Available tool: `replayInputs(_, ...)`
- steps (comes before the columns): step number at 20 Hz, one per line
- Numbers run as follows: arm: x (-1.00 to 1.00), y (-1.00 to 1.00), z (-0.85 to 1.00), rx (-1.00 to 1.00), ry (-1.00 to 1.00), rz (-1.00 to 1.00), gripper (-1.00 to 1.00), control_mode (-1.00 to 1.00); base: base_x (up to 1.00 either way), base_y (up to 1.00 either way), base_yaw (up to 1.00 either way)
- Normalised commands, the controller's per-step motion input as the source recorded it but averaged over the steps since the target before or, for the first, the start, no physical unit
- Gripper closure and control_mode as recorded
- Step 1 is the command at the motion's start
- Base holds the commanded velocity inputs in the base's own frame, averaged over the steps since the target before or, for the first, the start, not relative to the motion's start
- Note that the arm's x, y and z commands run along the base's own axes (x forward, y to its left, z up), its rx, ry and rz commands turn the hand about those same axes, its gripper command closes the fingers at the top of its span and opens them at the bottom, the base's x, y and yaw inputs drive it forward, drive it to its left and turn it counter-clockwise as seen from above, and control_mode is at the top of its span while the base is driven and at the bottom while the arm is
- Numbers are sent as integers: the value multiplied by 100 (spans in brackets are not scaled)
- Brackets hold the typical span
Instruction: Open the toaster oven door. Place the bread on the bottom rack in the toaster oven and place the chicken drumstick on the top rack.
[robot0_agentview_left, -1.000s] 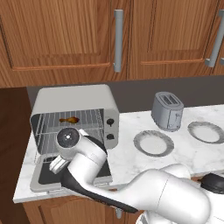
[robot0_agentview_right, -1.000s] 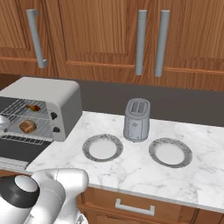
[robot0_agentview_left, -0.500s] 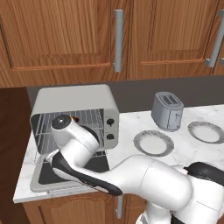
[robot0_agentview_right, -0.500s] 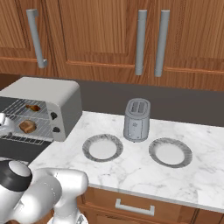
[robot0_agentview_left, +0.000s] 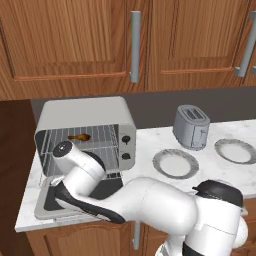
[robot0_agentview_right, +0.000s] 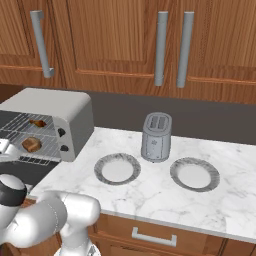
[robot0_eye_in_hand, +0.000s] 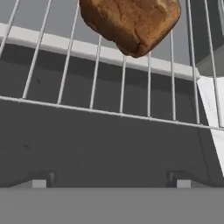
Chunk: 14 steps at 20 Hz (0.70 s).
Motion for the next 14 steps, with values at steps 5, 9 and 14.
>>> replayInputs(5,47,0,-28,0,0,-22,-100,-100,0,0,0)
replayInputs(9,42,0,-39,1,0,-19,-100,-100,0,0,0)
replayInputs(14,40,0,-27,3,0,-14,-100,-100,0,0,0)
